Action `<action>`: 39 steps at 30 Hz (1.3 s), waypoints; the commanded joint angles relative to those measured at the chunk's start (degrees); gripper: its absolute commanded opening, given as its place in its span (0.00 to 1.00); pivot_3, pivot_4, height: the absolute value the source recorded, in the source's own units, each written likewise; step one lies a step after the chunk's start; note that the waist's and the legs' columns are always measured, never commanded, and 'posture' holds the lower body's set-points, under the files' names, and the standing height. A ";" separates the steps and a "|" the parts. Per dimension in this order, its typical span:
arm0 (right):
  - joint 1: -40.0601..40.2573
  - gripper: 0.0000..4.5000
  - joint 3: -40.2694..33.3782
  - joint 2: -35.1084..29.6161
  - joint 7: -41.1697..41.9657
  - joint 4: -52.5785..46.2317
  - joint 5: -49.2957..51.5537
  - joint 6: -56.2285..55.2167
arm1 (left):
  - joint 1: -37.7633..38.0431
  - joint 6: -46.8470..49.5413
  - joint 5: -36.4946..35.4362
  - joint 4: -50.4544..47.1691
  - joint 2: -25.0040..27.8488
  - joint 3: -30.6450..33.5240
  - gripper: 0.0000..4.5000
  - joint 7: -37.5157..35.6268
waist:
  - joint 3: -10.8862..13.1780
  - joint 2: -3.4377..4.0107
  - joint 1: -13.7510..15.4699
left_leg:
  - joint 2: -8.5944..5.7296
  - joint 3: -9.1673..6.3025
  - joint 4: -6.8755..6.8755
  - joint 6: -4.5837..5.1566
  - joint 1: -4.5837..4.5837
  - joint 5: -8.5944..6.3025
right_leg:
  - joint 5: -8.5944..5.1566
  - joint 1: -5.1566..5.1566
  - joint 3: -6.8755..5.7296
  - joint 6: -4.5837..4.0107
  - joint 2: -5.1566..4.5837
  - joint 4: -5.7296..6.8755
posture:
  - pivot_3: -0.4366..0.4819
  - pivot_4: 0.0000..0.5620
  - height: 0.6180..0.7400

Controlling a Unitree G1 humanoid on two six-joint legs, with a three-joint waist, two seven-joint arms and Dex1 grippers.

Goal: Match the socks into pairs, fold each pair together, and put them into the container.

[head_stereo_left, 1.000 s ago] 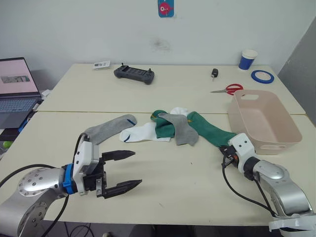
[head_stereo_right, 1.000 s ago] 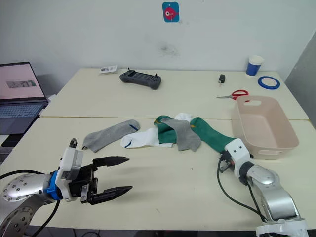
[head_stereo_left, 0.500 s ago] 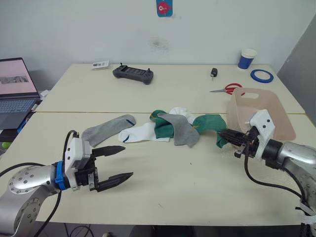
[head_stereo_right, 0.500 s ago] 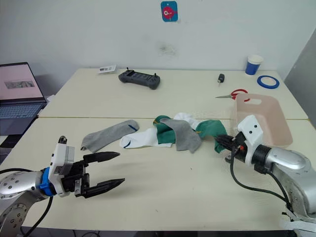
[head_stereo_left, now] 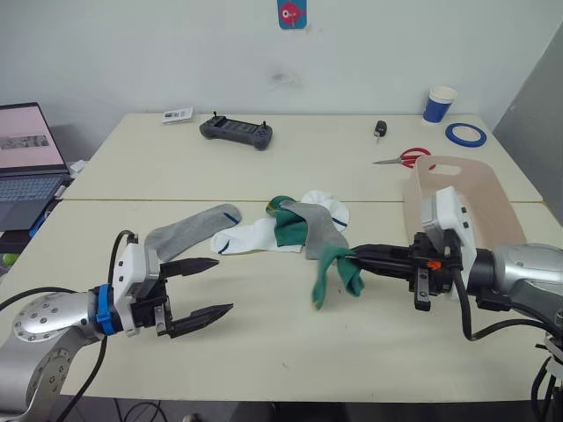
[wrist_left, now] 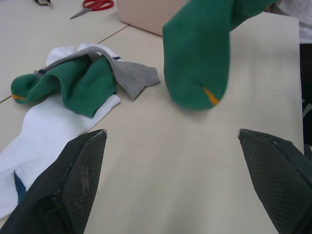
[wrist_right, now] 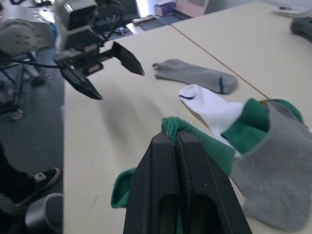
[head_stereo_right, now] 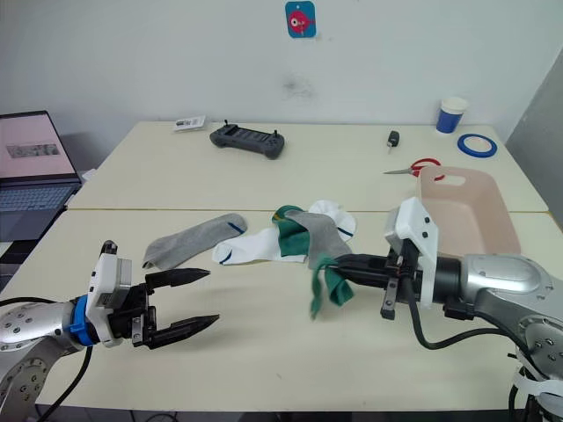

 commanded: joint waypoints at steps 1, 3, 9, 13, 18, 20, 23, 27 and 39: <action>-2.42 0.00 2.14 1.50 -2.78 0.42 7.58 -0.47 | -0.32 -0.10 -0.18 -0.21 1.30 1.36 1.00 -0.67 | 0.00 0.00 -0.03 | 0.01 0.00 0.00 0.00 0.00 0.00 | 0.00 -0.01 0.00 0.00 0.00 0.00 | 0.48 0.27 1.00; -0.81 0.00 4.04 0.65 -2.03 -0.30 6.11 -1.55 | 0.61 0.16 -0.33 -0.67 1.54 2.00 1.00 -0.84 | 0.00 0.00 -0.04 | 0.01 -0.02 0.00 0.00 -0.01 0.00 | 0.00 -0.03 0.01 0.00 0.00 0.00 | 0.48 0.27 1.00; 13.50 0.00 17.26 -10.66 11.78 3.11 -31.99 -32.40 | 4.36 0.17 -0.41 -3.51 1.58 3.32 1.00 -0.61 | 0.01 -0.04 0.31 | -0.05 -0.01 -0.02 -0.02 -0.11 0.00 | -0.02 -0.39 -0.06 0.04 0.00 -0.10 | 0.48 0.27 1.00; 20.57 0.00 18.78 -11.96 17.65 10.79 -44.01 -51.08 | 6.14 -0.21 -0.26 -5.66 1.78 2.35 1.00 -1.38 | 0.03 -0.08 0.18 | 0.00 0.18 -0.01 -0.24 -0.13 0.13 | -0.05 -0.29 0.03 0.11 -0.01 -0.05 | 0.48 0.27 1.00; 22.84 0.00 16.56 -13.25 20.25 18.64 -53.41 -64.99 | 8.65 -2.48 1.08 -7.73 2.00 1.00 1.00 -4.35 | 0.04 -0.09 -0.10 | 0.04 0.27 0.00 -0.29 -0.10 0.16 | -0.01 -0.20 0.10 0.04 0.01 0.01 | 0.48 0.27 1.00; 22.78 0.00 15.95 -13.43 20.64 18.24 -54.45 -66.08 | 9.35 -2.54 0.66 -8.18 2.04 1.18 1.00 -5.19 | 0.04 -0.09 -0.08 | 0.05 0.31 0.00 -0.29 -0.09 0.16 | -0.01 -0.19 0.14 0.03 0.02 0.02 | 0.48 0.27 1.00; 23.00 0.00 17.30 -13.13 21.00 17.64 -57.37 -67.11 | 9.01 -3.53 1.56 -7.95 1.44 -1.05 1.00 -5.97 | 0.05 -0.10 0.07 | 0.06 0.31 0.02 -0.26 -0.08 0.14 | 0.00 -0.12 0.05 0.01 0.07 0.02 | 0.48 0.27 1.00; 25.30 0.16 15.51 -11.77 20.47 13.77 -53.88 -62.31 | 6.79 -2.88 0.98 -10.93 -0.48 -5.27 1.00 -3.31 | 0.07 -0.14 0.32 | 0.05 0.26 0.04 -0.24 -0.08 0.13 | 0.01 -0.06 0.05 0.01 0.08 0.01 | 0.48 0.27 1.00; 43.00 0.71 1.19 -11.33 21.07 4.40 -51.10 -58.20 | -4.61 -18.19 12.91 -1.84 -1.98 -18.84 1.00 -10.28 | 0.12 -0.14 0.93 | 0.00 0.13 0.10 -0.08 -0.03 0.04 | 0.00 0.14 -0.03 0.00 0.14 -0.02 | 0.48 0.27 1.00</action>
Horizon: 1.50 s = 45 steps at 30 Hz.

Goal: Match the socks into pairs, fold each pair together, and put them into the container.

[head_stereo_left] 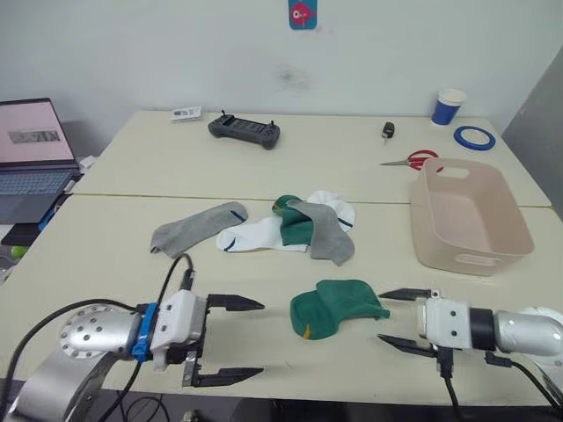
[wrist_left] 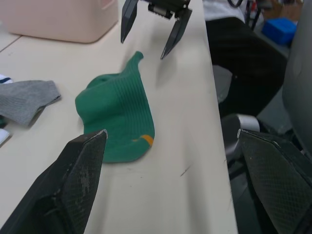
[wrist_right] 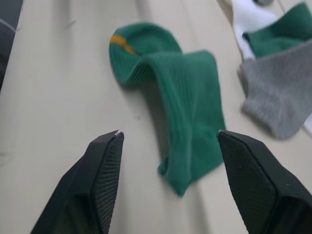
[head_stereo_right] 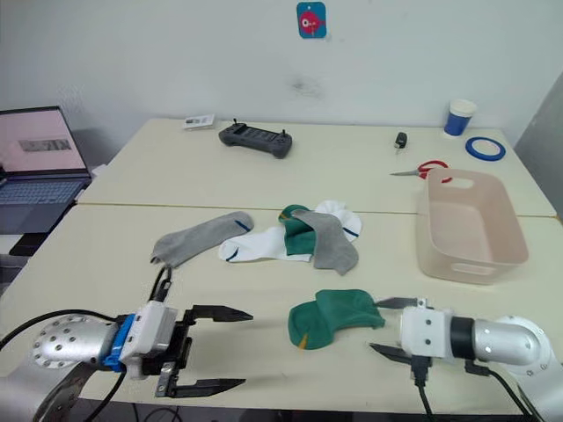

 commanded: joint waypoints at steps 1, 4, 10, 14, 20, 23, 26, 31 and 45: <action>3.25 0.71 -6.56 0.03 0.57 -5.53 2.29 1.32 | -5.15 -6.51 5.93 3.90 -1.72 -4.93 1.00 -0.49 | 0.01 0.01 -0.04 | 0.00 0.01 0.01 0.00 0.01 0.00 | 0.00 0.01 0.00 0.00 0.01 0.00 | 0.48 0.27 1.00; 4.54 0.71 -7.22 0.77 -0.23 -7.71 2.18 2.79 | -9.41 -13.41 12.58 8.96 -4.53 -9.92 1.00 0.49 | 0.01 0.01 -0.41 | 0.02 0.02 0.06 0.00 0.08 0.00 | 0.03 0.07 0.02 0.03 0.03 0.03 | 0.48 0.27 1.00; 5.49 0.71 -5.75 2.67 -2.52 -14.46 2.99 8.75 | -15.18 -22.29 21.56 16.32 -7.79 -17.24 1.00 2.27 | 0.02 0.00 -0.51 | 0.02 -0.03 0.08 0.00 0.08 0.00 | 0.05 0.06 -0.01 0.03 0.05 0.05 | 0.48 0.27 1.00; 4.86 0.71 -5.52 3.20 -3.57 -16.08 3.25 11.38 | -18.85 -29.79 26.32 22.43 -10.06 -19.60 1.00 5.34 | 0.02 -0.01 -0.48 | 0.01 -0.11 0.09 0.00 0.07 0.00 | 0.05 0.07 -0.01 0.03 0.05 0.05 | 0.48 0.27 1.00; 4.47 0.72 -5.54 3.86 -4.65 -18.32 3.81 14.02 | -21.31 -38.15 30.48 27.70 -12.84 -22.35 0.96 9.58 | 0.02 -0.01 -0.51 | 0.00 -0.16 0.12 0.00 0.08 0.01 | 0.07 0.07 0.00 0.07 0.05 0.05 | 0.48 0.27 1.00; 4.37 0.72 -6.04 4.19 -5.05 -18.89 4.24 15.16 | -21.11 -40.24 31.81 28.80 -13.30 -23.45 0.79 11.08 | 0.02 -0.01 -0.54 | 0.01 -0.18 0.12 -0.01 0.09 0.01 | 0.08 0.07 0.00 0.07 0.05 0.07 | 0.48 0.27 1.00; 4.55 0.72 -6.43 4.46 -5.29 -19.36 4.49 16.10 | -21.03 -42.20 33.10 30.60 -13.06 -24.17 0.58 12.43 | 0.02 -0.01 -0.54 | 0.00 -0.17 0.12 0.00 0.08 0.01 | 0.08 0.08 -0.01 0.07 0.05 0.08 | 0.48 0.27 1.00; 4.21 0.72 -5.78 5.11 -6.23 -18.04 3.17 16.08 | -20.55 -39.98 25.46 29.96 -12.02 -22.80 0.22 10.55 | 0.01 -0.01 -0.57 | 0.00 -0.18 0.15 0.01 0.09 0.01 | 0.08 0.09 -0.02 0.08 0.05 0.11 | 0.48 0.27 1.00; -6.67 0.72 10.97 8.30 -12.48 -2.47 -15.88 6.36 | -19.93 -35.20 15.40 27.47 -8.51 -19.24 0.01 6.32 | 0.00 0.01 -0.76 | -0.02 -0.16 0.15 0.00 0.12 0.02 | 0.08 0.06 0.01 0.07 0.10 0.16 | 0.48 0.27 1.00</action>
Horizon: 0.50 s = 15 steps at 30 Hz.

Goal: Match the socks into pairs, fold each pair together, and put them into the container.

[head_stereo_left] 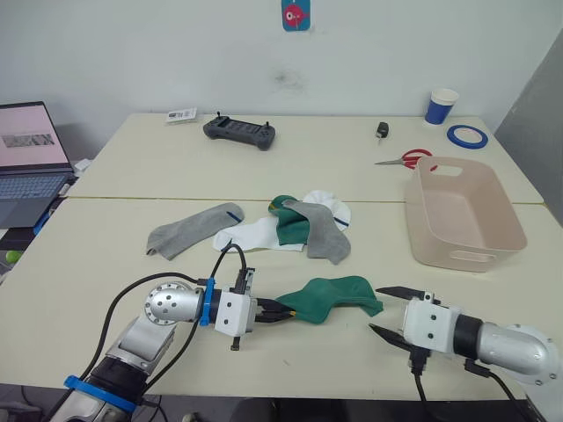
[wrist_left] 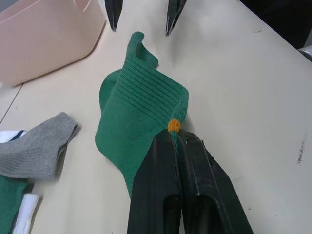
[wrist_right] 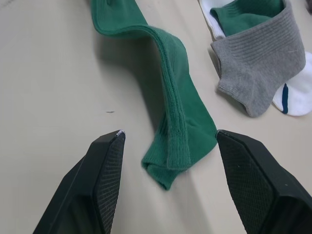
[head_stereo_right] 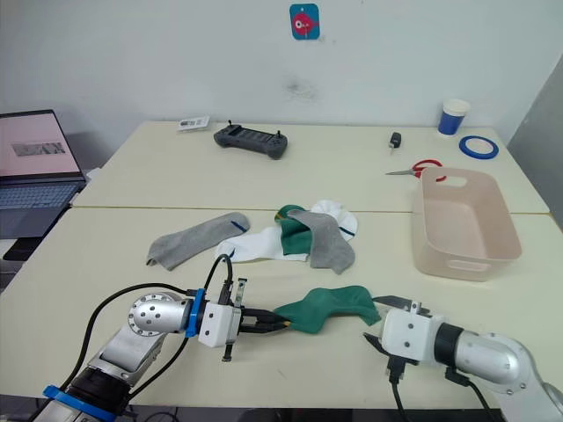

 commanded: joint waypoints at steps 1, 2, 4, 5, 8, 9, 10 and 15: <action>-1.77 0.72 0.91 0.98 -1.03 0.97 -1.77 -1.32 | -0.27 -0.01 -1.18 -2.26 -0.11 1.25 0.01 0.08 | 0.00 0.00 0.00 | 0.00 -0.01 0.00 0.00 0.00 0.00 | 0.00 0.00 -0.01 0.00 0.00 0.00 | 0.48 0.27 1.00; -2.29 0.67 1.20 1.13 -1.09 1.86 -2.30 -1.68 | -0.24 -0.18 -1.17 -2.30 -0.16 1.29 0.00 0.15 | 0.00 0.00 0.01 | 0.00 -0.01 0.00 -0.06 0.00 0.03 | 0.00 0.00 -0.01 0.00 0.00 0.00 | 0.48 0.27 1.00; -2.97 0.58 1.37 1.43 -0.96 2.84 -2.72 -2.21 | -0.17 -0.15 -1.16 -2.42 -0.17 1.33 0.00 0.28 | 0.00 0.00 0.01 | 0.00 -0.01 -0.01 -0.18 0.00 0.10 | 0.00 0.00 0.00 0.00 0.00 0.00 | 0.48 0.27 1.00; -3.27 0.51 1.31 1.60 -0.72 3.01 -2.53 -2.27 | -0.12 -0.02 -1.16 -2.47 -0.17 1.36 0.00 0.35 | 0.00 0.00 0.01 | 0.00 -0.01 -0.01 -0.18 -0.01 0.10 | 0.00 0.00 -0.01 0.00 0.00 0.00 | 0.48 0.27 1.00; -3.81 0.27 0.91 1.25 0.89 2.73 -1.40 -1.78 | -0.06 0.04 -1.16 -2.35 0.02 1.51 0.00 0.32 | 0.00 0.00 0.01 | 0.00 -0.01 -0.01 -0.17 -0.01 0.10 | 0.00 0.00 0.00 0.00 0.00 0.00 | 0.48 0.27 1.00; -3.82 0.19 0.86 1.12 1.32 2.64 -1.18 -1.69 | -0.05 0.03 -1.19 -2.34 0.07 1.53 0.00 0.26 | 0.00 0.00 0.01 | 0.01 -0.01 -0.01 -0.17 -0.01 0.10 | 0.00 0.00 -0.01 0.00 0.00 0.00 | 0.48 0.27 1.00; -3.83 0.11 0.86 1.10 1.80 2.49 -0.85 -1.46 | -0.04 0.06 -1.29 -2.36 0.11 1.51 0.00 0.13 | 0.00 0.00 0.00 | 0.01 -0.01 -0.01 -0.17 0.00 0.09 | 0.00 0.00 -0.01 0.00 0.00 0.00 | 0.48 0.27 1.00; -3.81 0.01 -0.33 0.97 3.88 0.43 1.94 0.11 | 0.74 2.04 -2.65 -3.58 1.32 2.05 0.00 -0.67 | 0.00 0.00 -0.01 | 0.01 -0.01 0.00 -0.12 0.00 0.07 | 0.00 0.00 -0.01 -0.01 0.00 0.02 | 0.48 0.27 1.00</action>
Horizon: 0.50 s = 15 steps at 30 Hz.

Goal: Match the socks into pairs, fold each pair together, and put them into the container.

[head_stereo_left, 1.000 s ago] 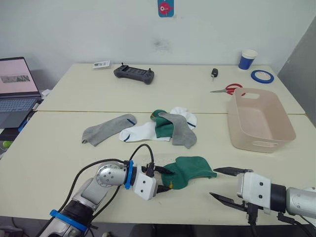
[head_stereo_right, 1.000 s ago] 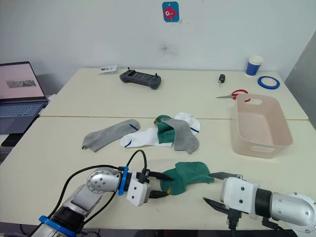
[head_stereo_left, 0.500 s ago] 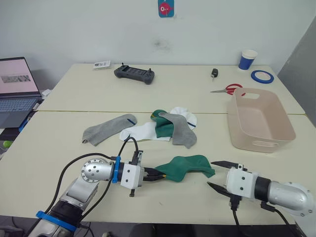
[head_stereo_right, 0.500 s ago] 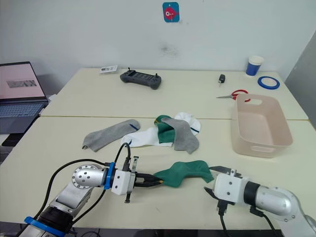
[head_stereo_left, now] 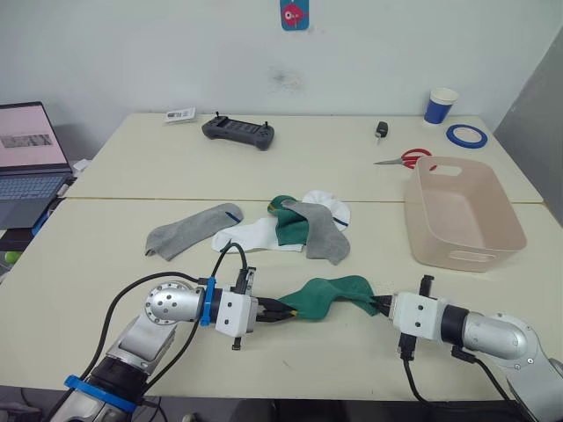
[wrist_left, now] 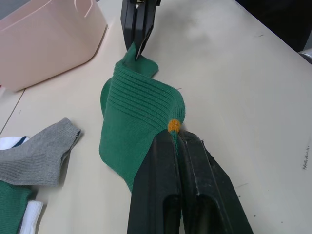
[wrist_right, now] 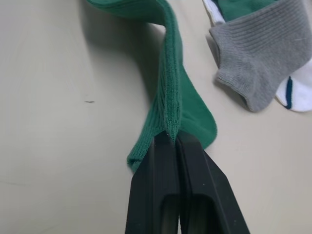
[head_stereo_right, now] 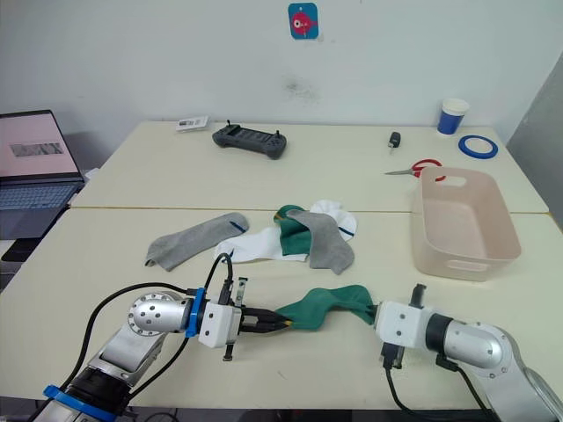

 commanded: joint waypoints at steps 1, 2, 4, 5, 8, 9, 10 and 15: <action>0.35 0.01 -2.94 -0.76 2.27 -4.64 4.17 1.59 | 1.14 4.62 -3.98 -4.05 2.52 2.46 0.00 -1.22 | 0.00 0.00 -0.04 | 0.00 0.00 0.00 0.00 0.00 0.00 | 0.00 0.00 0.00 0.00 0.00 0.00 | 0.48 0.27 1.00; 0.89 0.01 -4.22 -1.43 3.59 -6.04 6.17 2.66 | 1.90 9.36 -6.25 -6.43 4.23 3.00 0.00 -1.67 | 0.00 0.00 -0.07 | 0.01 -0.01 0.00 0.01 0.00 -0.01 | 0.00 -0.01 0.01 0.00 0.00 0.00 | 0.48 0.27 1.00; 2.21 0.01 -7.67 -3.22 6.98 -9.98 12.16 6.29 | 3.64 22.99 -13.01 -13.59 9.36 4.41 0.00 -2.18 | 0.00 0.00 -0.17 | 0.04 -0.04 -0.02 0.15 -0.01 -0.08 | 0.00 -0.03 0.01 0.00 0.00 0.04 | 0.48 0.27 1.00; 3.08 0.01 -10.89 -5.23 9.80 -13.53 18.86 11.23 | 4.74 33.42 -21.69 -19.01 15.24 5.96 0.00 -3.26 | 0.00 0.01 -0.25 | 0.04 -0.05 -0.02 0.15 -0.02 -0.08 | 0.00 -0.03 0.00 0.00 0.00 0.05 | 0.48 0.27 1.00; 3.41 0.01 -19.22 -11.56 14.96 -20.01 39.10 24.48 | 7.43 55.95 -42.91 -28.43 28.40 12.25 0.00 -4.42 | 0.44 -0.44 -1.06 | 0.13 -0.13 0.02 0.16 -0.06 -0.09 | -0.02 -0.11 0.00 -0.04 0.00 0.30 | 0.48 0.27 1.00; 2.93 0.01 -20.80 -13.34 15.25 -20.31 44.46 27.52 | 7.79 60.34 -47.34 -28.99 30.58 13.81 0.00 -4.00 | 0.45 -0.44 -1.10 | 0.12 -0.12 0.00 0.17 0.02 -0.09 | -0.02 -0.07 -0.04 -0.04 0.00 0.32 | 0.48 0.27 1.00; 2.11 0.01 -21.63 -14.98 15.64 -20.16 48.47 29.81 | 7.84 65.09 -51.83 -28.82 32.20 15.16 0.00 -2.76 | 0.46 -0.41 -1.13 | 0.10 -0.11 0.03 0.17 0.05 -0.10 | -0.04 -0.05 -0.05 -0.06 -0.01 0.40 | 0.48 0.27 1.00; -3.38 0.01 -19.75 -19.63 13.74 -17.60 60.50 37.46 | 9.69 77.61 -59.10 -28.16 34.06 18.35 0.00 0.20 | 0.56 -0.38 -1.22 | 0.11 0.04 0.02 0.20 0.16 -0.09 | -0.31 -0.05 -0.05 0.00 0.00 0.52 | 0.48 0.27 1.00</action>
